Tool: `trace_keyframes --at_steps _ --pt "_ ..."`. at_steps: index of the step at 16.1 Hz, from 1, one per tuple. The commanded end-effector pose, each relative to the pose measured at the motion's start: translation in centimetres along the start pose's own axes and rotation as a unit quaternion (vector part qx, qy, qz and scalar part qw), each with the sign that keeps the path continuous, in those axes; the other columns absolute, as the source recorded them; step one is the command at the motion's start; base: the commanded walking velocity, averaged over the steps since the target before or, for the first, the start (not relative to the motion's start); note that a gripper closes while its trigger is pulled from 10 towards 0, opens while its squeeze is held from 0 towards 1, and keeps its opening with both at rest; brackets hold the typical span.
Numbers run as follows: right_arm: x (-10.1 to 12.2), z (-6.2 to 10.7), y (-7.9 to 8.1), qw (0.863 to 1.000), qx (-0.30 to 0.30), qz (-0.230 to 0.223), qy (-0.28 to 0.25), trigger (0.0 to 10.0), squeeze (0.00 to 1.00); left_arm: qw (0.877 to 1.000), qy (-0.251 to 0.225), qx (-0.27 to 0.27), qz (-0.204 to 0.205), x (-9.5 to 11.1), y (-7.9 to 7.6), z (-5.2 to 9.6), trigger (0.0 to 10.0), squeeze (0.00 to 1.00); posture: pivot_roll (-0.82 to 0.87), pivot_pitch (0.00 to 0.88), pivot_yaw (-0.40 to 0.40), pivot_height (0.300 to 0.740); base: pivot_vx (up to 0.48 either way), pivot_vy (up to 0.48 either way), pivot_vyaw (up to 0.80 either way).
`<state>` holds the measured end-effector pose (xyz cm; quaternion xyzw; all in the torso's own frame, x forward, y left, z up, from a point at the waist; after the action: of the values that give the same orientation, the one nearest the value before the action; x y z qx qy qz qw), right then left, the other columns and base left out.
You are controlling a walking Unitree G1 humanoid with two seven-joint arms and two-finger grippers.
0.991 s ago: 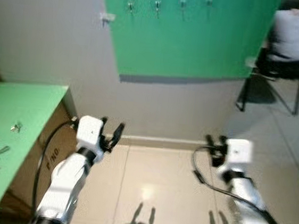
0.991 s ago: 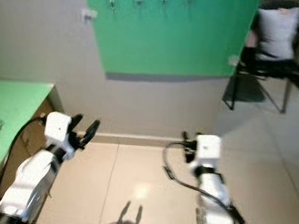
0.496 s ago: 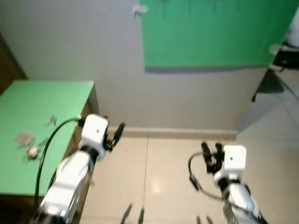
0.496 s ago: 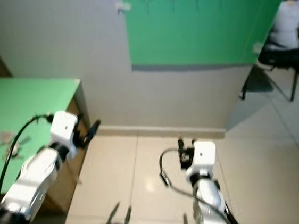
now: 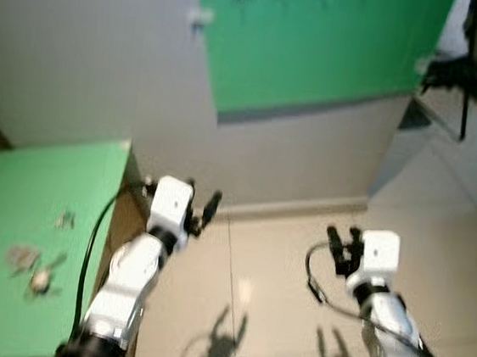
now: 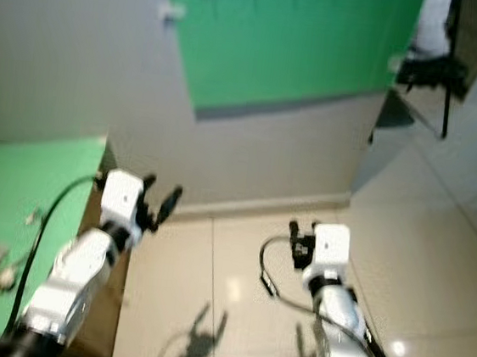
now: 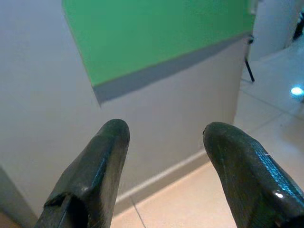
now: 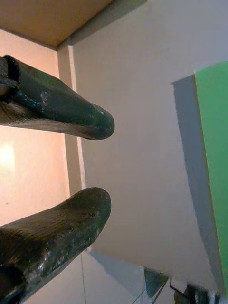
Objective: Hang keys on a hook
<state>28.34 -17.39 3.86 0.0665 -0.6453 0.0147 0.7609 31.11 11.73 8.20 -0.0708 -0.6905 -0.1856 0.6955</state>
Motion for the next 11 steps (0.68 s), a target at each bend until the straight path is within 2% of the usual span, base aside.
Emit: trace_keyframes --at_steps 1,8,11 --pt "0.30 -0.52 1.54 1.000 0.023 -0.007 -0.004 10.0 0.00 1.000 0.008 0.021 0.002 -0.48 1.12 0.67 10.0 0.00 -0.23 0.046 0.124 0.740 0.465 0.000 0.00" --pt "0.25 -0.81 2.07 0.999 0.039 -0.002 0.002 10.0 0.00 1.000 0.008 0.029 0.002 -0.47 1.11 0.83 10.0 0.00 -0.21 0.049 0.115 0.740 0.460 0.000 0.00" --pt "0.15 -0.77 2.22 0.999 0.047 0.001 0.008 10.0 0.00 1.000 0.012 0.026 0.006 -0.67 0.83 0.94 10.0 0.00 -0.21 0.049 0.113 0.740 0.458 0.000 0.80"
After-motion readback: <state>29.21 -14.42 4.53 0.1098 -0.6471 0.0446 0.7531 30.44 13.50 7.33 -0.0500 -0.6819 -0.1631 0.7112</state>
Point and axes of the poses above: a point about 5 cm out from each wrist's last joint towards the gripper, its own z axis pointing back from the gripper into the wrist, its own x axis along the axis of the wrist's last joint, y = z × x, the point moved 3 cm from there along -z, pointing out of the wrist towards the gripper, and after that the axes turned 6 degrees about -z, right-handed, at the moved point
